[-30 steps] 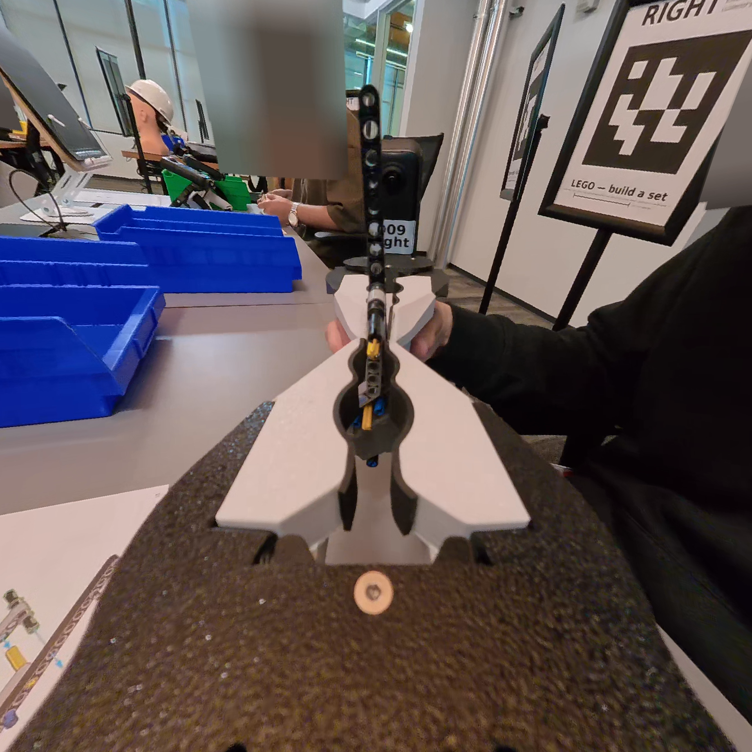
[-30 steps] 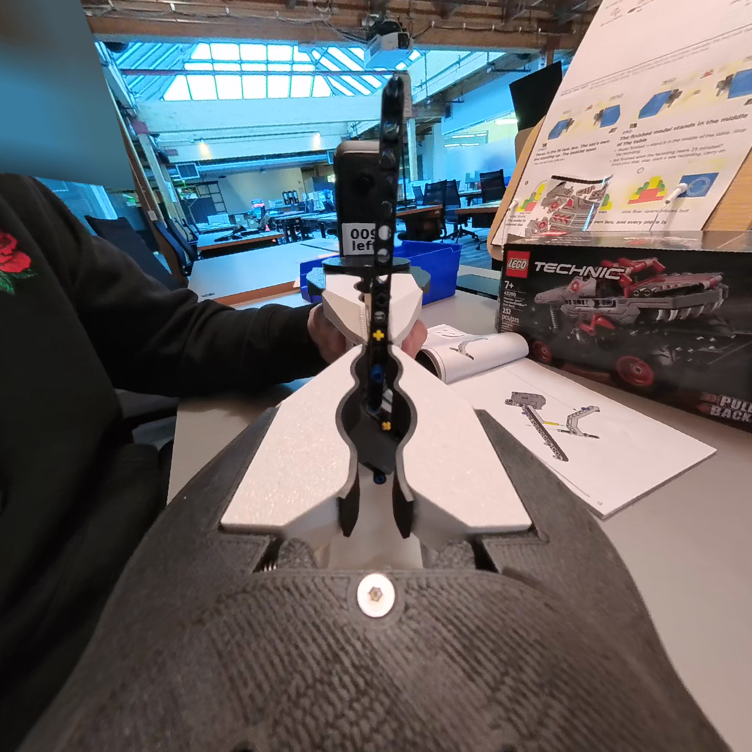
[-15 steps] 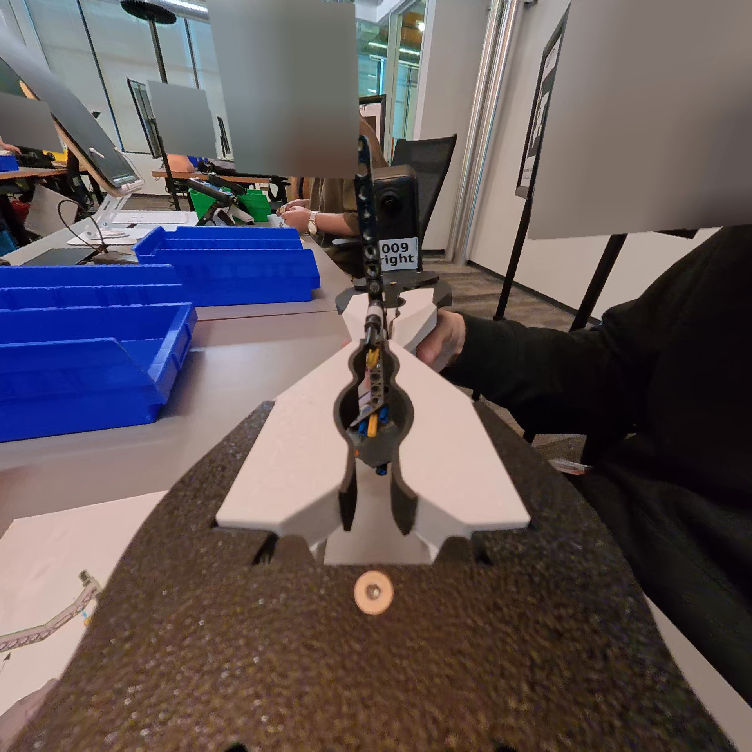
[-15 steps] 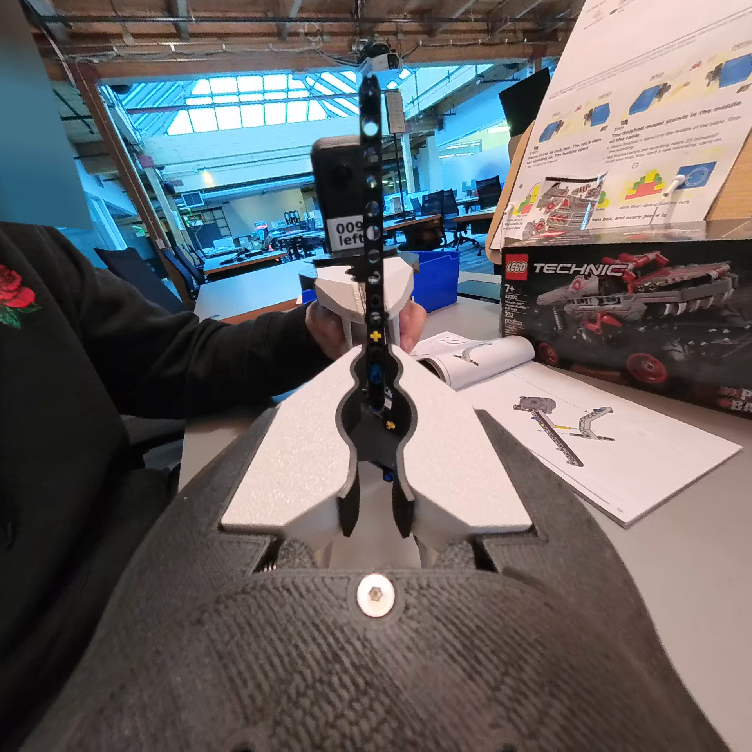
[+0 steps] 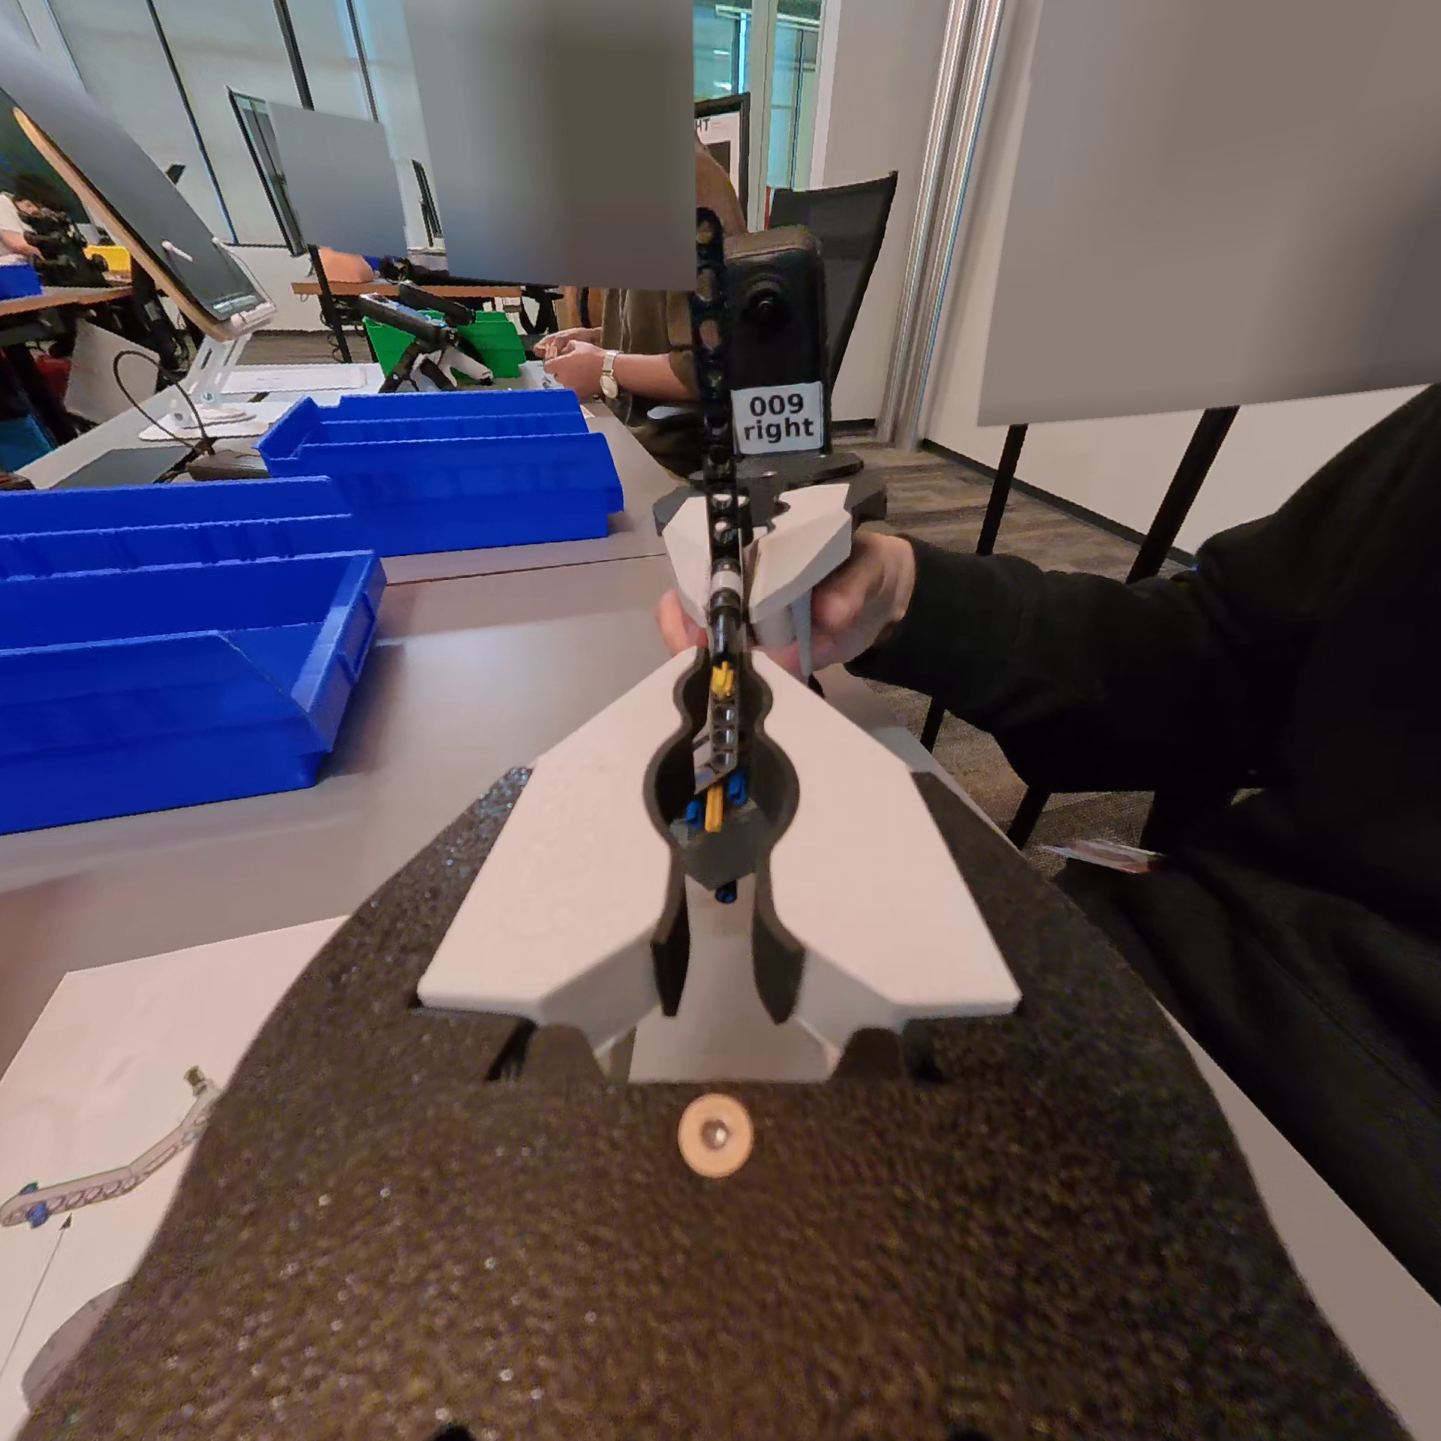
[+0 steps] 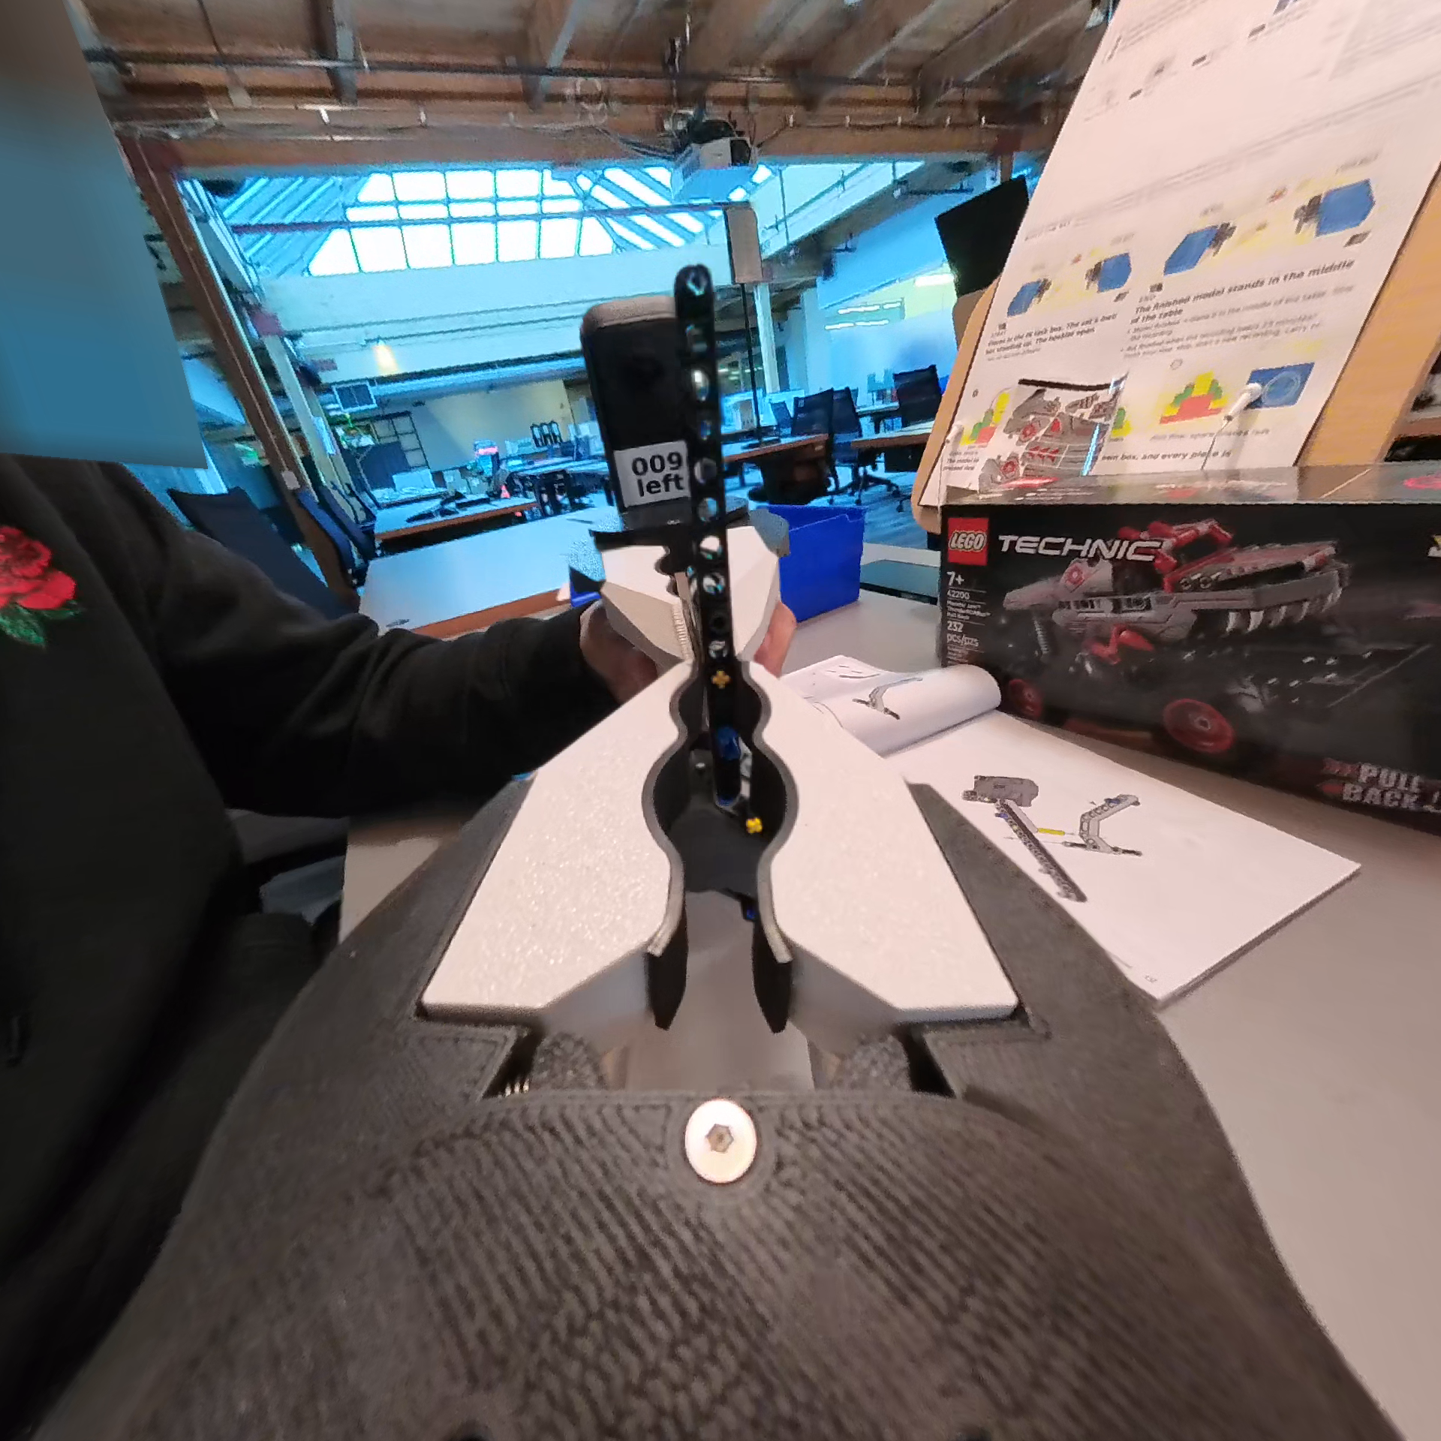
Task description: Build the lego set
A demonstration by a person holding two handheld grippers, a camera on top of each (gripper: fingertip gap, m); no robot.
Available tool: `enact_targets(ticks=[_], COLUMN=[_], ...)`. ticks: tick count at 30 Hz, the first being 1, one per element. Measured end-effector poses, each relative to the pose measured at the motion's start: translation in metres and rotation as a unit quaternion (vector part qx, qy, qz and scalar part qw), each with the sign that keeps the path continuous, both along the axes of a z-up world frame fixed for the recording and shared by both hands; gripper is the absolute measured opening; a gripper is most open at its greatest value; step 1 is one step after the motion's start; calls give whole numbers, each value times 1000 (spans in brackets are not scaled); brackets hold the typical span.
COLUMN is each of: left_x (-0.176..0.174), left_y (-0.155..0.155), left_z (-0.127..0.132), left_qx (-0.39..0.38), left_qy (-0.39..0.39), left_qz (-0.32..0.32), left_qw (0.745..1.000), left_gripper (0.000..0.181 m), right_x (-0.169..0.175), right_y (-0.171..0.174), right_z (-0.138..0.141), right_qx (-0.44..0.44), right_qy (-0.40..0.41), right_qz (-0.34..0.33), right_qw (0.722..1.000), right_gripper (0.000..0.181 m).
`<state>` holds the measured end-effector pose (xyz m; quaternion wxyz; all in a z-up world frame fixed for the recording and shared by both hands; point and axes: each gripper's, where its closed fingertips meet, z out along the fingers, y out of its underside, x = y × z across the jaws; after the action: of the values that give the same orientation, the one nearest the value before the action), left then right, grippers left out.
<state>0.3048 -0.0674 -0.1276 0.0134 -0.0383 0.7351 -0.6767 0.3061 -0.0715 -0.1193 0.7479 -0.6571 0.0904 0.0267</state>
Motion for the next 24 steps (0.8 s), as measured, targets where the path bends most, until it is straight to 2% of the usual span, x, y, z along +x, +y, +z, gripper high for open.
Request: enact_targets(ticks=[5,24], left_x=[-2,-2], left_y=[1,4], left_z=[-1,1], left_qx=[-1,-4], left_qy=[25,4], left_qz=[-13,-10], left_qw=[1000,1000], left_gripper=[5,5], right_x=[-2,-1], right_y=[1,4], right_z=[-1,-3], right_qx=[-16,-18], right_qy=[-17,-15], right_qz=[2,2], right_qw=[1000,1000], right_gripper=[4,5])
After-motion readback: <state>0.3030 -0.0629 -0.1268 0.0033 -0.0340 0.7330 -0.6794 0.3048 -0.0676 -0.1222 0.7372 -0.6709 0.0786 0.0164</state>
